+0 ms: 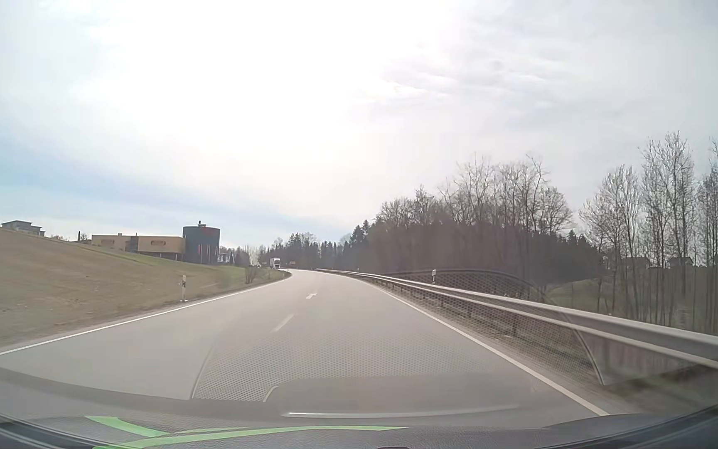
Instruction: Follow the waypoints while adhering to traffic rules and regulations
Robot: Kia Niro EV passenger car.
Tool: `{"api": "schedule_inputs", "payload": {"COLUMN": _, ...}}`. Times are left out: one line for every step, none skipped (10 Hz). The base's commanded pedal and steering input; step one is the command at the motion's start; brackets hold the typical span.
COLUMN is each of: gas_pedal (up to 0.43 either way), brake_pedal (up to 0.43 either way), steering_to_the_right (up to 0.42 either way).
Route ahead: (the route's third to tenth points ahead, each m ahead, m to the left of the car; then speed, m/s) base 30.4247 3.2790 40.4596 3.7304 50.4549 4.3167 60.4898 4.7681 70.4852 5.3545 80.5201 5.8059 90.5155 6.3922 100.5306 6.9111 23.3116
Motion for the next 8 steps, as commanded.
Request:
{"api": "schedule_inputs", "payload": {"gas_pedal": 0.268, "brake_pedal": 0.0, "steering_to_the_right": -0.007}}
{"api": "schedule_inputs", "payload": {"gas_pedal": 0.268, "brake_pedal": 0.0, "steering_to_the_right": -0.007}}
{"api": "schedule_inputs", "payload": {"gas_pedal": 0.268, "brake_pedal": 0.0, "steering_to_the_right": -0.007}}
{"api": "schedule_inputs", "payload": {"gas_pedal": 0.268, "brake_pedal": 0.0, "steering_to_the_right": -0.007}}
{"api": "schedule_inputs", "payload": {"gas_pedal": 0.268, "brake_pedal": 0.0, "steering_to_the_right": -0.007}}
{"api": "schedule_inputs", "payload": {"gas_pedal": 0.268, "brake_pedal": 0.0, "steering_to_the_right": -0.007}}
{"api": "schedule_inputs", "payload": {"gas_pedal": 0.268, "brake_pedal": 0.0, "steering_to_the_right": -0.007}}
{"api": "schedule_inputs", "payload": {"gas_pedal": 0.268, "brake_pedal": 0.0, "steering_to_the_right": -0.007}}
